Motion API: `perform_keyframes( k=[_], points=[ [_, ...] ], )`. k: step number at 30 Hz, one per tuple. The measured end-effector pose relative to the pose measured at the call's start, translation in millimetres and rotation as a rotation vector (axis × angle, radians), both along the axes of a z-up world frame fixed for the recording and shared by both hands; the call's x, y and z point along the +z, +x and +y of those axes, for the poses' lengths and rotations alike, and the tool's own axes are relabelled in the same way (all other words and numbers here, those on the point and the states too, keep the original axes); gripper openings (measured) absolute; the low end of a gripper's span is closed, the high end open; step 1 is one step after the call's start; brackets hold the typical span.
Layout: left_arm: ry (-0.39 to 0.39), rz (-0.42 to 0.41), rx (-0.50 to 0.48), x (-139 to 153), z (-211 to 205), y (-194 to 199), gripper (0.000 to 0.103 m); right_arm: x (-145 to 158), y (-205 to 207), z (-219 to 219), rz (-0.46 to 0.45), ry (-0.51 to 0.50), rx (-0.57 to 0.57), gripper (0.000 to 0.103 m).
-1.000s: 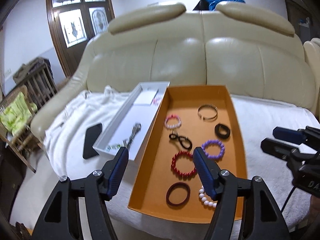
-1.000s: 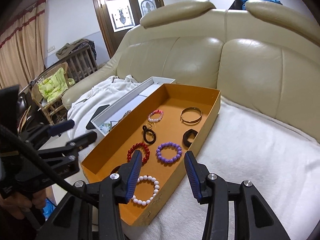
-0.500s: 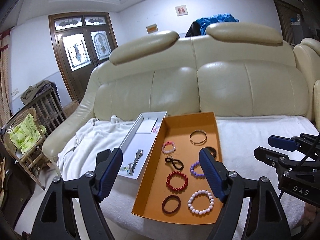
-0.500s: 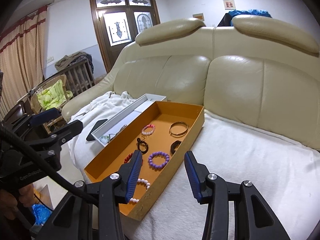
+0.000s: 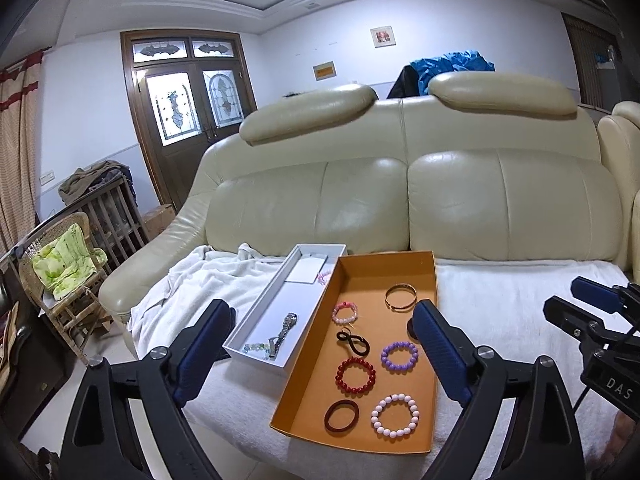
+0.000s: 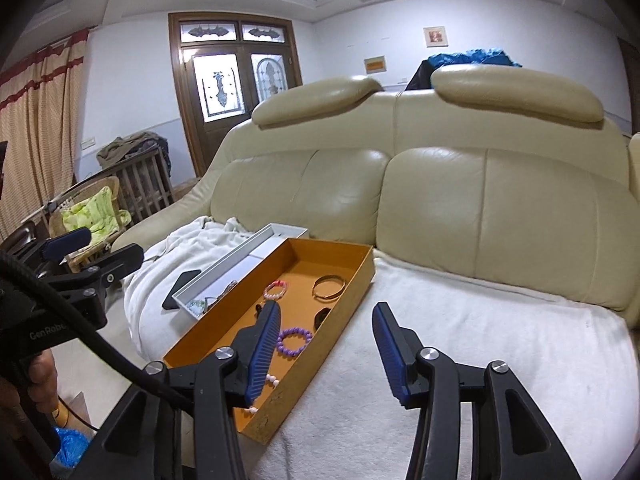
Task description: Organize jewelry
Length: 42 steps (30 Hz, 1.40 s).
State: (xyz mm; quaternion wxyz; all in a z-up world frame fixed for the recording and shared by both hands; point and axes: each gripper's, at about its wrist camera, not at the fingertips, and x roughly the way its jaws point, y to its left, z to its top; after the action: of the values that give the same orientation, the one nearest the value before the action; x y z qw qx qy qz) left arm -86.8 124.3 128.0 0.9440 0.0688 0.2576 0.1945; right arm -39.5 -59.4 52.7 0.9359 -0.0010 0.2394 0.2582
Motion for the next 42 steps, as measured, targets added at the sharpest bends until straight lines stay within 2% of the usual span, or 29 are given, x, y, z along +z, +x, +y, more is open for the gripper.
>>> perform_keyframes(
  k=[4, 12, 29, 42],
  points=[
    [0.004, -0.016, 0.010, 3, 0, -1, 0.095, 5, -6, -3, -0.024, -0.008, -0.022, 0.055],
    [0.002, -0.025, 0.009, 3, 0, 0, 0.095, 8, -17, -6, -0.045, -0.022, -0.038, 0.063],
    [-0.017, -0.023, 0.026, -1, 8, 0, 0.096, 7, -26, 1, -0.086, -0.041, -0.034, 0.066],
    [-0.033, -0.030, 0.043, -6, 18, -1, 0.096, 3, -24, 17, -0.072, -0.055, -0.012, 0.066]
  ],
)
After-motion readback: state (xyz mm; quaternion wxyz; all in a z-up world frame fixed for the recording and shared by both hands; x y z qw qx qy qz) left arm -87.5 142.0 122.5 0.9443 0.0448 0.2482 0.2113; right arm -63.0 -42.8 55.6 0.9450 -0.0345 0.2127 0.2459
